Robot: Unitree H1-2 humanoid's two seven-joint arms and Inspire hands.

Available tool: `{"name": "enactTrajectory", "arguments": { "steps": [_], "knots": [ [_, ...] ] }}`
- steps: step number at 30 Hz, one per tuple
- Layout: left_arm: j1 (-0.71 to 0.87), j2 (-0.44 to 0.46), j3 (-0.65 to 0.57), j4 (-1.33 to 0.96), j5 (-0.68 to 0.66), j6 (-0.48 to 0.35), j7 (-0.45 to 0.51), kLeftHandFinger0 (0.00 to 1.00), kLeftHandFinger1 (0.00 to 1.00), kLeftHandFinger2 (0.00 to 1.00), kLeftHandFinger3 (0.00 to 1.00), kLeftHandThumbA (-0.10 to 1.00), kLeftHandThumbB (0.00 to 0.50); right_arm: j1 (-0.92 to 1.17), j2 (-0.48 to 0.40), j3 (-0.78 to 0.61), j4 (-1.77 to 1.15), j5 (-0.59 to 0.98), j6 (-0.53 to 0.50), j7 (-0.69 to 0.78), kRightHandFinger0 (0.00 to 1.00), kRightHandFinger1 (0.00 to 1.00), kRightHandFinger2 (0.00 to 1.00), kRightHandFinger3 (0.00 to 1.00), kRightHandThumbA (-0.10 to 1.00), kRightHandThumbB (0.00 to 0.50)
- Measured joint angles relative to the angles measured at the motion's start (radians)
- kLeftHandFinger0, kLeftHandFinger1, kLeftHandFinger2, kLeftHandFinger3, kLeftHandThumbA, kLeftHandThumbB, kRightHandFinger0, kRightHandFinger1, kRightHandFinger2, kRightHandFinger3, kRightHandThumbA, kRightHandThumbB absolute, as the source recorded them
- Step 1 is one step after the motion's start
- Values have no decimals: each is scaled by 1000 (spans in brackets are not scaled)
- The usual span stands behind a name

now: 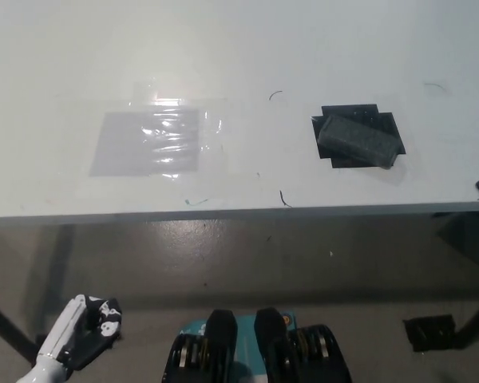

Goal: A whiteboard eraser is kept on the black marked spot on the table infront of the robot and the robot uses its right hand to swipe it back and forth on the table twice to clean it

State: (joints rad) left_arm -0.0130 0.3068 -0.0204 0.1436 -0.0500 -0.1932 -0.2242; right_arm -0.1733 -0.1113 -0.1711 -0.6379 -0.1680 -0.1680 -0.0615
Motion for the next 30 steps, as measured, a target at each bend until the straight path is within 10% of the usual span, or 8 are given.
{"name": "enactTrajectory", "arguments": {
  "steps": [5,22,25,26,30],
  "knots": [
    [-9,70,-54,-2,-48,15,-102,1000,1000,1000,1000,418,500,16,13,-2,7,0,17,-1,1000,1000,1000,1000,1000,250],
    [-17,80,-81,22,-104,24,-221,1000,1000,1000,1000,775,500,28,15,-3,44,8,16,-2,1000,1000,1000,1000,1000,268],
    [-17,79,-76,23,-119,24,-236,1000,1000,1000,1000,471,500,26,15,-3,47,8,16,-3,1000,1000,1000,1000,1000,276],
    [-17,79,-74,23,-120,24,-238,1000,1000,1000,1000,-21,476,24,15,-3,48,7,16,-3,1000,1000,1000,1000,1000,270],
    [-17,79,-73,6,-101,24,-235,1000,1000,1000,1000,-100,387,20,15,-4,63,2,14,-4,1000,1000,1000,1000,1000,268]
  ]
}}
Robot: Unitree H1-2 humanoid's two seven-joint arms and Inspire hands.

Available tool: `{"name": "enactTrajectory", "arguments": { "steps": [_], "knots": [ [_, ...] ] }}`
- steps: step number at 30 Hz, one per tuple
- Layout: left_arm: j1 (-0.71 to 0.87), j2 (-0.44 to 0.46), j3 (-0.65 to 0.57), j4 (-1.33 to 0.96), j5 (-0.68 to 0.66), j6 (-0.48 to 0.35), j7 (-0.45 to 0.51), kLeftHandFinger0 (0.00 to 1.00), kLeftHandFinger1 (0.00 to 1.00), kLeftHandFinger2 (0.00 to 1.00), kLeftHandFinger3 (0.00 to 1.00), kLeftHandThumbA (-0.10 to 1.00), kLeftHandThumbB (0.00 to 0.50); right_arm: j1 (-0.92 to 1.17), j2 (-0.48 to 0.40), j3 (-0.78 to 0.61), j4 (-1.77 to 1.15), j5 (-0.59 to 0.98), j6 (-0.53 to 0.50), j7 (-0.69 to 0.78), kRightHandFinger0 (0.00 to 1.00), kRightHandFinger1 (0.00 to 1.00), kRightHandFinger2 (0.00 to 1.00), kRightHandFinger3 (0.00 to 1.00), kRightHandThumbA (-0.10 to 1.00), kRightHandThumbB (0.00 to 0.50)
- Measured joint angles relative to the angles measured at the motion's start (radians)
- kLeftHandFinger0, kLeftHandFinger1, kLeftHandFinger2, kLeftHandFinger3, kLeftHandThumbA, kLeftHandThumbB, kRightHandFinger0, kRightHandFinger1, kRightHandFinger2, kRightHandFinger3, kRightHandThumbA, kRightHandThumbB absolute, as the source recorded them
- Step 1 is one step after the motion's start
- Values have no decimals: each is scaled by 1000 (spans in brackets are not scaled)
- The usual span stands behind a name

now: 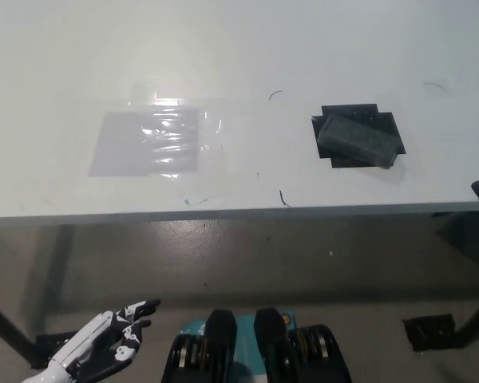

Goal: A whiteboard eraser is kept on the black marked spot on the table infront of the robot and the robot uses its right hand to swipe it back and forth on the table twice to clean it

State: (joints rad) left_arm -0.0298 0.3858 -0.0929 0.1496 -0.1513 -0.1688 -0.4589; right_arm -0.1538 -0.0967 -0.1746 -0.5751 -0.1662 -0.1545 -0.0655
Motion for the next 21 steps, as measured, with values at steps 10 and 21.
{"name": "enactTrajectory", "arguments": {
  "steps": [10,21],
  "knots": [
    [1,-3,12,-18,44,-1,13,1000,1000,1000,1000,500,500,-1,0,0,17,-4,-3,-1,1000,1000,1000,1000,1000,264],
    [8,-7,37,-17,79,-5,26,1000,1000,1000,691,1000,334,12,0,1,16,-4,-4,0,1000,1000,1000,1000,1000,269]
  ]
}}
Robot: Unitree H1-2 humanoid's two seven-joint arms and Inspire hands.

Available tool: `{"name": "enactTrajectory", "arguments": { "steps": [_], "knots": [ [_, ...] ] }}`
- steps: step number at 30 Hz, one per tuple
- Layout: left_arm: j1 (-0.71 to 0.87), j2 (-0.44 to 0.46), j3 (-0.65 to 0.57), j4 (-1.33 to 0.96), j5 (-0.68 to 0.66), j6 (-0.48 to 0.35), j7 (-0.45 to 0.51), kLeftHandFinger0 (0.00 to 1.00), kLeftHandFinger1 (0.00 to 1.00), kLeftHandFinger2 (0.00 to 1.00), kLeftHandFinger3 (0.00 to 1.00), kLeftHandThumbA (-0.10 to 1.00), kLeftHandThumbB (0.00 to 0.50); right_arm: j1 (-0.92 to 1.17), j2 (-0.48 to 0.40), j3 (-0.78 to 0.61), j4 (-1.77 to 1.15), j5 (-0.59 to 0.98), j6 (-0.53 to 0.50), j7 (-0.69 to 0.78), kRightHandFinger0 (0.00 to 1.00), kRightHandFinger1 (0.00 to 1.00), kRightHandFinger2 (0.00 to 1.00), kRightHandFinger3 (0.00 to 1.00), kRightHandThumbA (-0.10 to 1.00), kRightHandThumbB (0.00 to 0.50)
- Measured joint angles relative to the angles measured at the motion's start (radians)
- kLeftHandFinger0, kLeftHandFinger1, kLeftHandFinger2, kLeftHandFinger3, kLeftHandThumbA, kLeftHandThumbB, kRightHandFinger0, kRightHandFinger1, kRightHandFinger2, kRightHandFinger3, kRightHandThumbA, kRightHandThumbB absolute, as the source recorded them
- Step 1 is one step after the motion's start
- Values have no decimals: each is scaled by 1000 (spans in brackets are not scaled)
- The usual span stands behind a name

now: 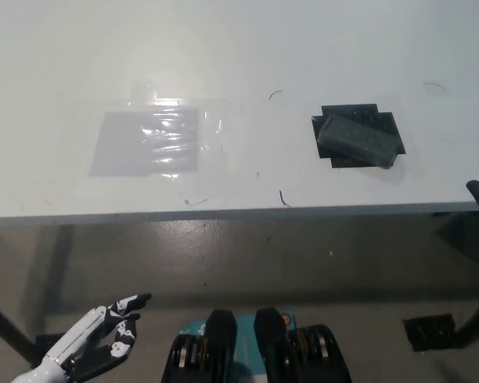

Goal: A whiteboard eraser is kept on the black marked spot on the table infront of the robot and the robot uses its right hand to swipe it back and forth on the table twice to clean it

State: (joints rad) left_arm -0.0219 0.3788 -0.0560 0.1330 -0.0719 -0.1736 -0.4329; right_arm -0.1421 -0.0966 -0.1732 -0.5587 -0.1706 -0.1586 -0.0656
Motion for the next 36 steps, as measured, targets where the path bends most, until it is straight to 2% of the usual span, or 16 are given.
{"name": "enactTrajectory", "arguments": {
  "steps": [2,6,9,10,13,15,18,21,23,25,27,36],
  "knots": [
    [10,-9,4,3,-6,0,0,1000,1000,1000,660,1000,334,17,0,0,-4,0,0,0,1000,1000,1000,1000,1000,270],
    [13,-21,10,10,-16,-1,0,1000,1000,1000,663,1000,351,25,1,0,-5,0,1,0,1000,1000,1000,1000,1000,285],
    [15,-27,14,15,-21,-6,0,1000,1000,1000,749,990,365,30,1,1,-8,-2,2,0,1000,1000,1000,1000,1000,286],
    [16,-28,14,15,-22,-7,0,1000,1000,1000,771,980,374,33,1,1,-10,-3,2,0,1000,1000,1000,1000,1000,303],
    [15,-29,15,22,-25,-7,-1,1000,1000,1000,857,955,389,33,1,1,-11,-3,4,0,1000,1000,1000,1000,1000,276],
    [12,-29,19,33,-30,-8,-1,1000,1000,1000,902,963,398,30,1,1,-12,-2,5,0,1000,1000,1000,1000,1000,278],
    [18,-31,18,33,-30,-9,-1,1000,1000,1000,930,945,398,40,0,1,-16,-2,6,1,1000,1000,1000,1000,1000,299],
    [18,-32,18,33,-30,-9,-1,1000,1000,1000,973,945,418,43,0,1,-20,-2,17,1,1000,1000,1000,1000,1000,271],
    [18,-32,19,33,-30,-9,0,1000,1000,1000,1000,925,418,42,0,1,-20,-2,19,1,1000,1000,1000,1000,1000,275],
    [18,-31,19,33,-30,-9,-1,1000,1000,1000,1000,852,446,40,0,2,-20,-3,21,1,1000,1000,1000,1000,994,283],
    [18,-31,20,33,-30,-10,-1,1000,1000,1000,1000,824,490,37,0,4,-19,-3,21,1,1000,1000,1000,1000,998,283],
    [21,-31,26,29,-38,-10,-2,1000,1000,1000,1000,830,500,26,0,12,-19,-2,21,2,1000,1000,1000,1000,1000,310]
  ]
}}
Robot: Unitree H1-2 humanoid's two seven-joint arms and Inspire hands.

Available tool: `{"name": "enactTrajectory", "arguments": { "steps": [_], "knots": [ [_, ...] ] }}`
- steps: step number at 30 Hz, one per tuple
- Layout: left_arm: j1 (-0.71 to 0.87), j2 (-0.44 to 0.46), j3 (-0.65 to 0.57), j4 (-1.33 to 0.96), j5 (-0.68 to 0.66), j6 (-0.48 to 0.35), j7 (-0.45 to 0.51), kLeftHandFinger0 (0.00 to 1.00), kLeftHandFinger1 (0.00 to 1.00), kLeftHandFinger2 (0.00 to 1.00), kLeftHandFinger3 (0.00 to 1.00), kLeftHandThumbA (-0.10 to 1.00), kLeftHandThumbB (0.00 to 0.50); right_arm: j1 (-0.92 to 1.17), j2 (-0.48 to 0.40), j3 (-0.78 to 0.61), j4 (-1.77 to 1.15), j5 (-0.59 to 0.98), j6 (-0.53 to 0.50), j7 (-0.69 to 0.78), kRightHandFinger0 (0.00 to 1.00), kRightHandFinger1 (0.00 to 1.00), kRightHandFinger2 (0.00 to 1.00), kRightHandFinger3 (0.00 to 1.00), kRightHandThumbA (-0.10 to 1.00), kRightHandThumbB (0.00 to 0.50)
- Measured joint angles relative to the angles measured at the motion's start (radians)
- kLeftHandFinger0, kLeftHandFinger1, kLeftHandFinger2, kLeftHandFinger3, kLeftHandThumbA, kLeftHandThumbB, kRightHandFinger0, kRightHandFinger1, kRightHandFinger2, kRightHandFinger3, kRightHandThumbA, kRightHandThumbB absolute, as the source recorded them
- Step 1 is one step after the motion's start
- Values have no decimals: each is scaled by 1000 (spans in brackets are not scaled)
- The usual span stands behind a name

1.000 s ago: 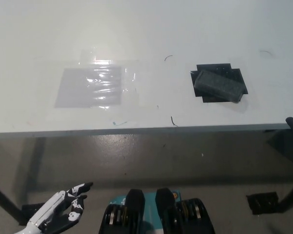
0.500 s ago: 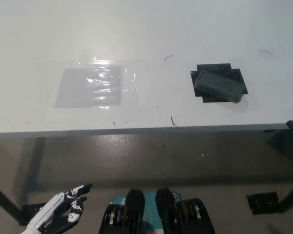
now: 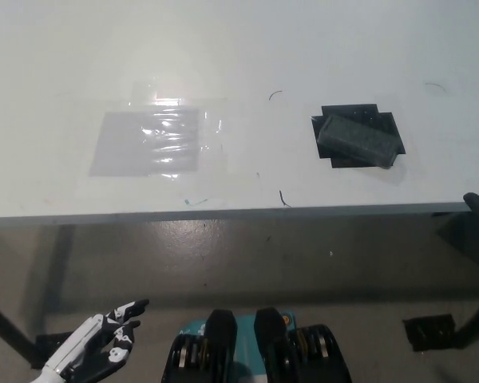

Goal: A whiteboard eraser is kept on the black marked spot on the table infront of the robot and the robot uses its right hand to swipe it back and forth on the table twice to clean it

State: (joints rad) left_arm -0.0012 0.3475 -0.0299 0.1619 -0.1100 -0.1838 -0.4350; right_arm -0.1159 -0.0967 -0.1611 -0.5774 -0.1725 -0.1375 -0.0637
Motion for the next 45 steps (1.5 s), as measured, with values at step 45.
{"name": "enactTrajectory", "arguments": {
  "steps": [45],
  "knots": [
    [23,0,5,3,5,1,0,1000,1000,1000,1000,879,491,-971,-194,441,1394,-186,475,268,1000,1000,1000,1000,1000,376]
  ]
}}
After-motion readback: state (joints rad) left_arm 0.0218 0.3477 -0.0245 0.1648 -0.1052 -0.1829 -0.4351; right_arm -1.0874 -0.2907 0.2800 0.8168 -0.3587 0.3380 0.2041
